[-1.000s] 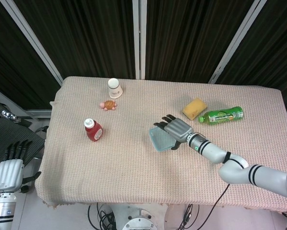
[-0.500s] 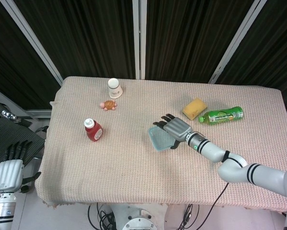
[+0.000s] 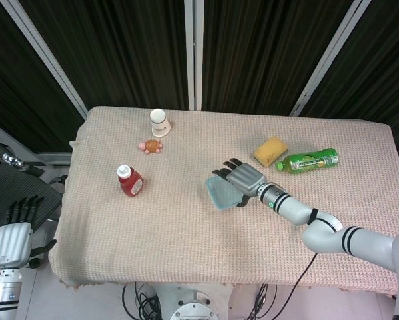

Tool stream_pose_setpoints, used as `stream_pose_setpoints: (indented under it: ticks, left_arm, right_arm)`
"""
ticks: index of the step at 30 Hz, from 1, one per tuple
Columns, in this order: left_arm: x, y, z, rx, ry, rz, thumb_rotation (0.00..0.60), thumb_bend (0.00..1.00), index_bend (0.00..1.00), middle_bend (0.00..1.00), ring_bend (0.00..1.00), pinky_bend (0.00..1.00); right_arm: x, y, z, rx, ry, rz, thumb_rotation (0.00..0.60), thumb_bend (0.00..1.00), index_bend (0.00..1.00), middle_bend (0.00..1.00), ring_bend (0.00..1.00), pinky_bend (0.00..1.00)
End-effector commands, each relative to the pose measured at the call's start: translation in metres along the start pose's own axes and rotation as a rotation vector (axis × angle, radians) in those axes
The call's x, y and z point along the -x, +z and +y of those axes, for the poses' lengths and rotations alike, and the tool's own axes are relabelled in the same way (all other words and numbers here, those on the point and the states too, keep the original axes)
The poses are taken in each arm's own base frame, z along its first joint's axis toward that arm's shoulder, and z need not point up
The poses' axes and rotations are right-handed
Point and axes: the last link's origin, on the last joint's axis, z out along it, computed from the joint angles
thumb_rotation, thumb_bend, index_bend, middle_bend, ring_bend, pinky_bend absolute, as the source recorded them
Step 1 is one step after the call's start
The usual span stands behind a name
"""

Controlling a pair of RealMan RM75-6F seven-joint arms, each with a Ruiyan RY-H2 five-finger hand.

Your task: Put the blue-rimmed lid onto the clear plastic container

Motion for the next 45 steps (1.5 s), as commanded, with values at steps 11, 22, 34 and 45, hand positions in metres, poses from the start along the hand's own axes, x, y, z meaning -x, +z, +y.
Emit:
stream_pose_setpoints:
  ticks: [11, 22, 34, 45]
  left_arm:
    - [0.0, 0.001, 0.001, 0.001, -0.006, -0.002, 0.6, 0.0, 0.1, 0.06, 0.0, 0.0]
    - [-0.001, -0.002, -0.001, -0.006, -0.008, 0.002, 0.6, 0.0, 0.1, 0.06, 0.0, 0.0]
    - [-0.001, -0.001, 0.002, 0.006, -0.005, 0.002, 0.6, 0.0, 0.1, 0.06, 0.0, 0.0]
    - [-0.001, -0.002, 0.0, -0.015, -0.007, -0.005, 0.6, 0.0, 0.1, 0.06, 0.0, 0.0]
  right_arm:
    - [0.001, -0.007, 0.002, -0.001, -0.002, 0.001, 0.6, 0.09, 0.0, 0.07, 0.0, 0.0]
    - [0.0, -0.024, 0.004, -0.006, 0.025, 0.015, 0.6, 0.03, 0.0, 0.02, 0.0, 0.0]
    - [-0.011, -0.034, 0.021, 0.025, 0.091, 0.078, 0.6, 0.03, 0.01, 0.2, 0.0, 0.0]
    - [-0.006, 0.0, 0.016, 0.031, 0.052, 0.023, 0.6, 0.03, 0.04, 0.23, 0.0, 0.0]
